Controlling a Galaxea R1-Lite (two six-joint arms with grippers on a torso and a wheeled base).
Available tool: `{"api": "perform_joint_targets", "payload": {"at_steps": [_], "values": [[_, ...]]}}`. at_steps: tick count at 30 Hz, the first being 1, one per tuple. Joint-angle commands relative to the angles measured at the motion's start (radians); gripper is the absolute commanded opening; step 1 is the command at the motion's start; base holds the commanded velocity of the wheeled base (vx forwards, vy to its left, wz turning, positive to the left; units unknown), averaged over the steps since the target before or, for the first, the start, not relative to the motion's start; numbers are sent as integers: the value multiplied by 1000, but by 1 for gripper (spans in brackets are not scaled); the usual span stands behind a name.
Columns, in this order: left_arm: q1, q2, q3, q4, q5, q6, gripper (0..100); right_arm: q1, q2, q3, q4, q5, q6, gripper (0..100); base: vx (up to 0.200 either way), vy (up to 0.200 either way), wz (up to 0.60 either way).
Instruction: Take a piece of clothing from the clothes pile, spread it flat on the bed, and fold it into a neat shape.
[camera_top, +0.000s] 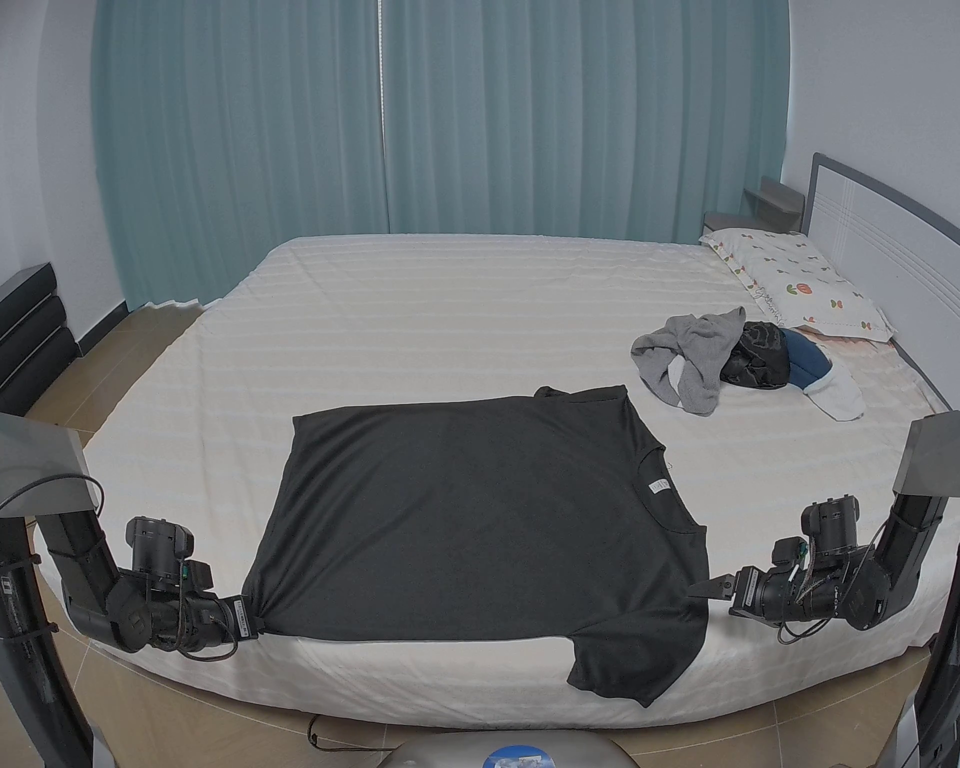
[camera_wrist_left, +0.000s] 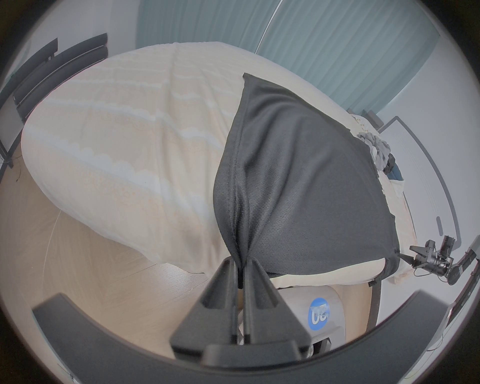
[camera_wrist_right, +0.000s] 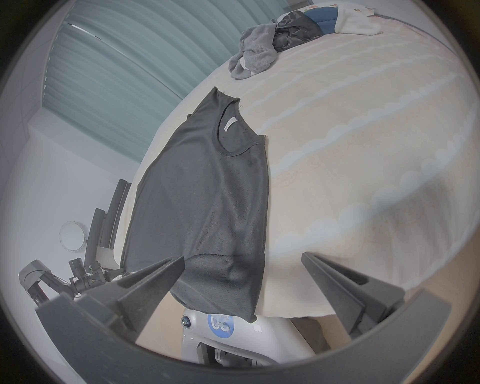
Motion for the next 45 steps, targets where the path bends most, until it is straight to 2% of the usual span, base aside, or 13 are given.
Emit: {"api": "perform_joint_targets", "payload": {"at_steps": [1, 10, 15, 16, 26, 30, 40, 41, 45], "values": [[7, -64, 18, -2, -5, -9, 0, 8, 3, 0, 0, 1, 0, 100, 0, 0, 0], [4, -67, 35, -12, -18, -87, 0, 34, 31, -27, 0, 2, 5, 100, 0, 0, 0], [4, -67, 38, -12, -18, -94, 0, 57, 66, -63, 0, -2, 23, 100, 0, 0, 0], [4, -66, 40, -12, -18, -96, 0, 60, 83, -89, 1, -4, 34, 0, 0, 0, 0], [2, -61, 40, -12, -18, -108, 0, 36, 91, -188, 10, -9, 74, 0, 0, 0, 0], [2, -55, 41, -12, -18, -110, 0, 40, 86, -231, 1, -9, 127, 0, 0, 0, 0], [-1, -35, 38, -12, -18, -131, 0, 33, 134, -287, -2, -7, 135, 0, 0, 0, 0], [-1, -34, 38, -12, -18, -131, 0, 31, 148, -298, -3, -7, 137, 100, 0, 0, 0], [-1, -34, 40, -12, -18, -133, 0, 17, 154, -284, -31, -7, 137, 100, 0, 0, 0]]}}
